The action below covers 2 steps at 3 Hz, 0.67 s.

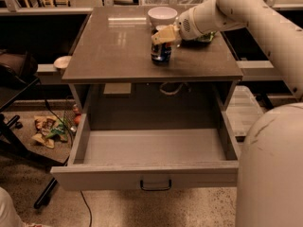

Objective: Pick pepsi can from top drawer and place on counter

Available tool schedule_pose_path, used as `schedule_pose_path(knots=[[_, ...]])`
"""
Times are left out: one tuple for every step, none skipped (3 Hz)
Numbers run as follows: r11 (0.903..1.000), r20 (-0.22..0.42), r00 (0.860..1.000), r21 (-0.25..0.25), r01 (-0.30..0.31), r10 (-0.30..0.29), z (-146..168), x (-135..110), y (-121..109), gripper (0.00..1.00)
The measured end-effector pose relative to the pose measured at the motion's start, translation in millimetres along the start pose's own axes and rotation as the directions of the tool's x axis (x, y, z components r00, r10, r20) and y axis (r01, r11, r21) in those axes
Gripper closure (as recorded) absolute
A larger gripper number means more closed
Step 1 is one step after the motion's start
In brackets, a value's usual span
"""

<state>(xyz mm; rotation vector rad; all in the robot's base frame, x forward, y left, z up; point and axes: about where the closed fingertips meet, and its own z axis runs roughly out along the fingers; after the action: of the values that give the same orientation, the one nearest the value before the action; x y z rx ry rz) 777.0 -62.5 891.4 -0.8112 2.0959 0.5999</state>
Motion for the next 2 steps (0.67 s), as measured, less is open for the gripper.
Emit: schedule_pose_path(knots=[[0.9998,-0.016,1.0,-0.006,-0.016,0.016,4.6,2.7,-3.4,0.35],[0.9997,-0.021,0.999,-0.003,-0.026,0.026,4.2,4.1,-5.4,0.12]])
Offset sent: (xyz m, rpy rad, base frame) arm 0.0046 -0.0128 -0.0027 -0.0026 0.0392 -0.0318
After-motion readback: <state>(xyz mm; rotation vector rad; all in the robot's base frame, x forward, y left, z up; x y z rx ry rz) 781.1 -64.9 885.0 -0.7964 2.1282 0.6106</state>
